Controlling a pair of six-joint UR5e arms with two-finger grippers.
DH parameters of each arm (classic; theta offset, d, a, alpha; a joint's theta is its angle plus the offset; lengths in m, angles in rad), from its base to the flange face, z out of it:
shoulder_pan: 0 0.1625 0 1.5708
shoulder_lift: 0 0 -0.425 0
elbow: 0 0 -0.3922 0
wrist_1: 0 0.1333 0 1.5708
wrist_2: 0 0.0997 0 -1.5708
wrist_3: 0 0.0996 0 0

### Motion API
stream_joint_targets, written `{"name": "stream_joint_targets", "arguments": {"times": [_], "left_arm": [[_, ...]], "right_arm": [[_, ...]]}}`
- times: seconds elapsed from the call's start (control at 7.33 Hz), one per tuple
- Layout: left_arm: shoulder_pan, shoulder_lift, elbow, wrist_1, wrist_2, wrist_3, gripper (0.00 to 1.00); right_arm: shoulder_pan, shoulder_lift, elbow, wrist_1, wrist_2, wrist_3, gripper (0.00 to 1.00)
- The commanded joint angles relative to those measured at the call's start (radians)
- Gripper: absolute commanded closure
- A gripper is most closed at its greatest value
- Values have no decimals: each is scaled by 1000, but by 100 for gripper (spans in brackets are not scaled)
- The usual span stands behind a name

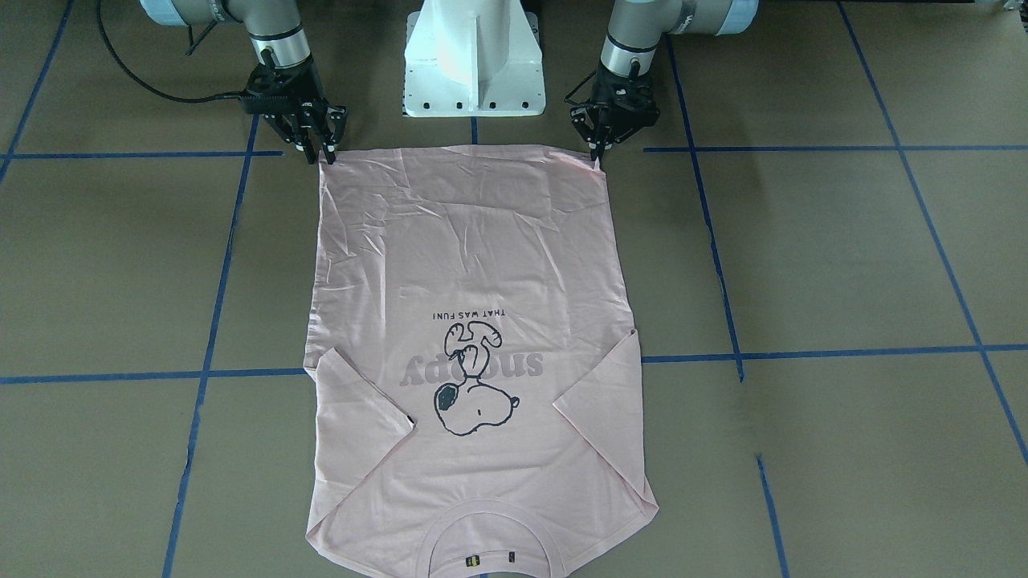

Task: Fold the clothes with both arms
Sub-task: 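Pinch the hem corners with both grippers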

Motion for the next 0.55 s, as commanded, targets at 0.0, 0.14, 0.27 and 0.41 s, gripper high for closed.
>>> {"name": "stream_joint_targets", "arguments": {"times": [0.0, 0.14, 0.27, 0.41], "left_arm": [[0, 0, -1, 2, 0, 0, 100], [0, 0, -2, 0, 0, 0, 100], [0, 0, -2, 0, -1, 0, 100], [0, 0, -4, 0, -2, 0, 100]], "right_arm": [[-1, 6, 0, 2, 2, 0, 79], [-1, 17, -2, 0, 3, -2, 100], [-3, 17, 0, 0, 3, -2, 100], [-1, 17, 0, -2, 3, -2, 100]]}}
